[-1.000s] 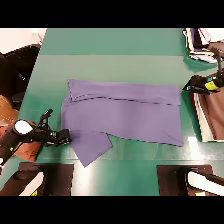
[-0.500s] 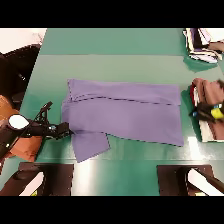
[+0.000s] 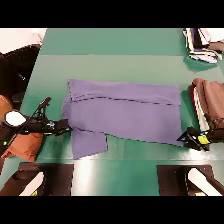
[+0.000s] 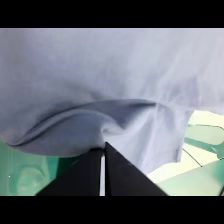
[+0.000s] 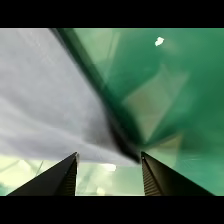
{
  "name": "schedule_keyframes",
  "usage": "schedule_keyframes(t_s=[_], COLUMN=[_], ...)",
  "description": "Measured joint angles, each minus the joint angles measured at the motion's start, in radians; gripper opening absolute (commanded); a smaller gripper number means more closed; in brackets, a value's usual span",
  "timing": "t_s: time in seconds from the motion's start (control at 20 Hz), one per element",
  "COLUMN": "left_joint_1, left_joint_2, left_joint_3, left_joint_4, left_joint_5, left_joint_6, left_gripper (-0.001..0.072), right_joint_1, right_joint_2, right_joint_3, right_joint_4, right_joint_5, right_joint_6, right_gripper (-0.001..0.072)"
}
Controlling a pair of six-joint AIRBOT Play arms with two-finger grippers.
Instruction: Fold the shirts.
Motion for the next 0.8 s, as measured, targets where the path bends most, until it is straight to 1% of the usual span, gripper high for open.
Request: schedule_keyframes(t_s=[0.1,0.15,0.3,0.55,0.7,0.8], left_joint_1=[0.000,0.000,0.000,0.000,0.000,0.000], left_joint_2=[0.000,0.000,0.000,0.015,0.097,0.172], left_joint_3=[0.003,0.007,0.043,0.108,0.120,0.124], left_joint_4=[0.007,0.018,0.067,0.145,0.191,0.213], left_joint_5=[-0.001,-0.003,-0.040,-0.134,-0.187,-0.254], left_joint_6=[0.001,0.001,0.001,-0.002,-0.029,-0.059], left_gripper=[0.0022,0.0021,0.0021,0.0021,0.0021,0.0021], right_joint_1=[0.039,0.061,0.119,0.155,0.160,0.159], right_joint_2=[-0.023,-0.029,-0.014,0.118,0.227,0.302], right_joint_3=[0.004,0.010,0.035,0.065,0.071,0.073], right_joint_4=[0.001,0.002,0.002,-0.026,-0.074,-0.098], right_joint_5=[-0.022,-0.039,-0.051,0.031,0.102,0.150], right_joint_6=[-0.003,-0.005,-0.006,-0.007,-0.007,-0.006], right_gripper=[0.0071,0.0019,0.0018,0.0018,0.0018,0.0017])
